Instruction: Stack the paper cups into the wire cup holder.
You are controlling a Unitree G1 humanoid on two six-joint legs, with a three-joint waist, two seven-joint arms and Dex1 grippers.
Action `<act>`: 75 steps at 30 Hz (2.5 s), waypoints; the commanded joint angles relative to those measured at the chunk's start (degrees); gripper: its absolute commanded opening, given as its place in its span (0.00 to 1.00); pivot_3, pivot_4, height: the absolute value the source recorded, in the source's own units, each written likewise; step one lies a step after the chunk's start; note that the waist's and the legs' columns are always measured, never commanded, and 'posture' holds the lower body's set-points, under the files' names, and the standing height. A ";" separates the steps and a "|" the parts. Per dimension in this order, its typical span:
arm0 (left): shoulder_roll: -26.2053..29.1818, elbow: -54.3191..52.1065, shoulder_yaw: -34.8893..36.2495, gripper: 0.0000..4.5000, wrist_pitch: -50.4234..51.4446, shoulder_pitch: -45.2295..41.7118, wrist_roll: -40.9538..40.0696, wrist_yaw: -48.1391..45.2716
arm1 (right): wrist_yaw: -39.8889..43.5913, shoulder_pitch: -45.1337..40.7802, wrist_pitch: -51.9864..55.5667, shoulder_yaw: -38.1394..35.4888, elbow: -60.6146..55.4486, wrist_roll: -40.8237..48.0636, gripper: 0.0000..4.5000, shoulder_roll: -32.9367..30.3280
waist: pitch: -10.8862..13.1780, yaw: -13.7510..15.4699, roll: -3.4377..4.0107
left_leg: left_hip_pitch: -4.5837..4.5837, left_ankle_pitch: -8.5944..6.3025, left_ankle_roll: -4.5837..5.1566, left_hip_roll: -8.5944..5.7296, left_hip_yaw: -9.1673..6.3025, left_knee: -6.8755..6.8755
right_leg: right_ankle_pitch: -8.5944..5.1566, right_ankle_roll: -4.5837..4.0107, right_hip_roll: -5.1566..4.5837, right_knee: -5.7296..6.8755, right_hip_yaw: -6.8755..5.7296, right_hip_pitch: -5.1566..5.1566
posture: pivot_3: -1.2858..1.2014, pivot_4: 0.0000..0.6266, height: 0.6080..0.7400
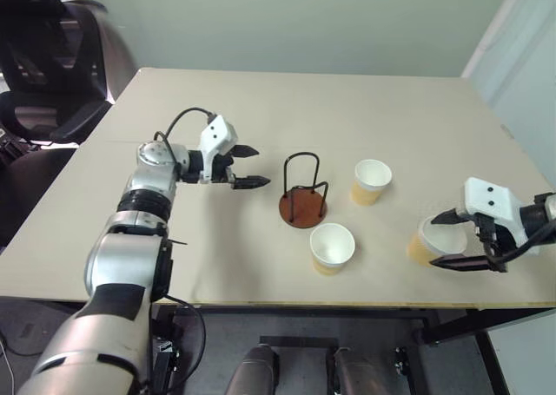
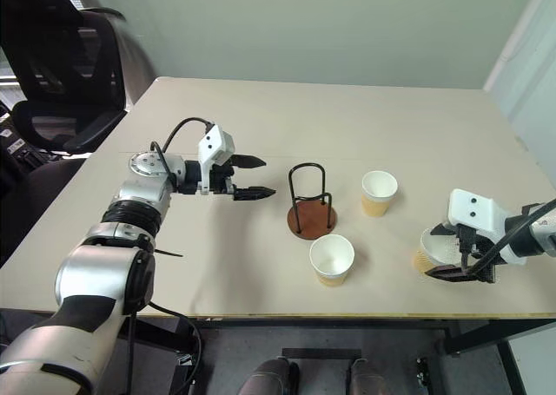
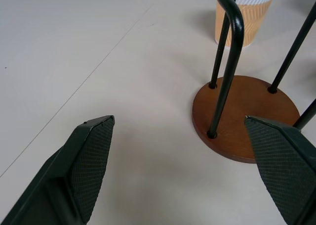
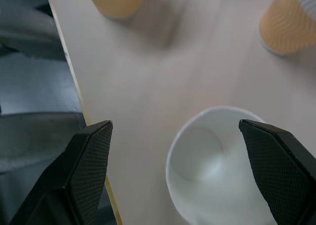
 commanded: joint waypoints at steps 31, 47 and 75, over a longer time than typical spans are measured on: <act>13.35 -9.45 -22.91 1.00 2.18 1.87 -17.12 -17.59 | 0.31 -7.50 -11.16 12.15 3.14 -14.50 0.24 5.36 | -0.01 -0.12 0.01 | -0.22 -0.05 0.16 0.03 -0.03 0.44 | 0.19 0.08 0.03 -0.01 0.01 -0.02 | 0.52 0.24 1.00; 12.46 -13.96 -27.23 1.00 1.37 -2.41 -37.10 -17.59 | 3.32 -7.25 -12.67 9.40 4.73 -13.28 0.01 3.45 | -0.01 0.02 0.01 | -0.35 -0.05 0.16 -0.04 -0.05 0.48 | 0.16 -0.03 -0.03 -0.07 -0.02 -0.05 | 0.52 0.24 1.00; 15.33 -11.84 -30.16 1.00 -1.10 -2.97 -37.50 -17.59 | 7.75 -54.36 -2.17 22.68 16.83 -10.56 0.01 25.32 | 0.02 -0.58 0.06 | -0.57 -0.02 0.09 0.02 -0.21 0.31 | -0.05 -0.46 0.07 0.13 -0.17 -0.47 | 0.52 0.24 1.00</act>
